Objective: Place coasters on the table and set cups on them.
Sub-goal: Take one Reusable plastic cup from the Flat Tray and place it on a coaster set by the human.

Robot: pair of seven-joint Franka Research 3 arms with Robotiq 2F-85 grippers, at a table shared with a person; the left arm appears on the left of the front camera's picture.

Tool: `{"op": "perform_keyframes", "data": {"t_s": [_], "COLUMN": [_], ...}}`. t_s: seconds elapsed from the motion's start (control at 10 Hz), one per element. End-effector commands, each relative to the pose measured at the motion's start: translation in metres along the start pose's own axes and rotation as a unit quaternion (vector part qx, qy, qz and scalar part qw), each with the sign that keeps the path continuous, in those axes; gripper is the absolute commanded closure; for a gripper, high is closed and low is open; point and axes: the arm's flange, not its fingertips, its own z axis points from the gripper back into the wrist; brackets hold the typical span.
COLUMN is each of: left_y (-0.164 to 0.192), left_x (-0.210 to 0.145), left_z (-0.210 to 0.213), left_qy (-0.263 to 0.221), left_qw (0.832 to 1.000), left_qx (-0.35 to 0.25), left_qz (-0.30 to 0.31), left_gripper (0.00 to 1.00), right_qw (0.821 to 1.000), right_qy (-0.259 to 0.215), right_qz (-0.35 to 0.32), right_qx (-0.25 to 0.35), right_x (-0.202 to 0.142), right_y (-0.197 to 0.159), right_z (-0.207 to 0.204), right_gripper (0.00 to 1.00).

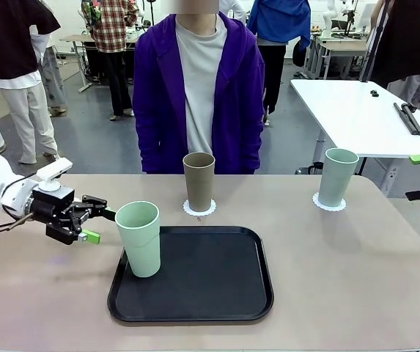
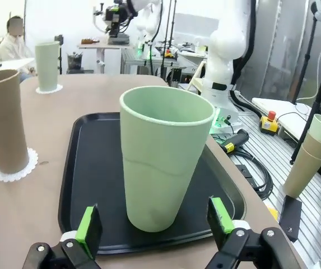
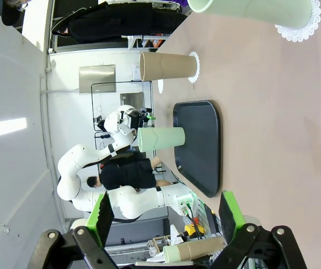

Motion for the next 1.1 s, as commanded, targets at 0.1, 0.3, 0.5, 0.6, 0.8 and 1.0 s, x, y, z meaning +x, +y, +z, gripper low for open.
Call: {"op": "perform_keyframes", "data": {"t_s": [0.1,0.3,0.5,0.6,0.8,1.0], "left_y": [0.009,0.012,0.016,0.018,0.022,0.027], "left_x": [-0.014,-0.016,-0.017,-0.016,-0.019,-0.017], "left_z": [-0.013,-0.023,-0.034,-0.037,-0.044,-0.054], "left_qy": [-0.026,-0.03,-0.03,-0.026,-0.026,-0.024], "left_qw": [0.999,0.999,0.998,0.998,0.998,0.997], "left_qx": [-0.018,-0.034,-0.045,-0.05,-0.055,-0.066], "left_qz": [-0.024,-0.025,-0.025,-0.026,-0.025,-0.026], "left_gripper": [0.0,0.0,0.0,0.0,0.0,0.0], "right_qw": [1.0,1.0,1.0,1.0,1.0,1.0], "right_qy": [-0.002,-0.002,-0.002,-0.002,-0.002,-0.002], "right_qz": [-0.002,-0.002,-0.002,-0.002,-0.002,-0.002], "right_qx": [0.0,0.0,0.0,0.0,0.0,0.0], "right_x": [-0.001,-0.001,-0.001,-0.001,-0.001,-0.001], "right_y": [0.001,0.001,0.001,0.001,0.001,0.001], "right_z": [-0.001,-0.001,-0.001,-0.001,-0.001,-0.001], "right_gripper": [0.0,0.0,0.0,0.0,0.0,0.0]}}
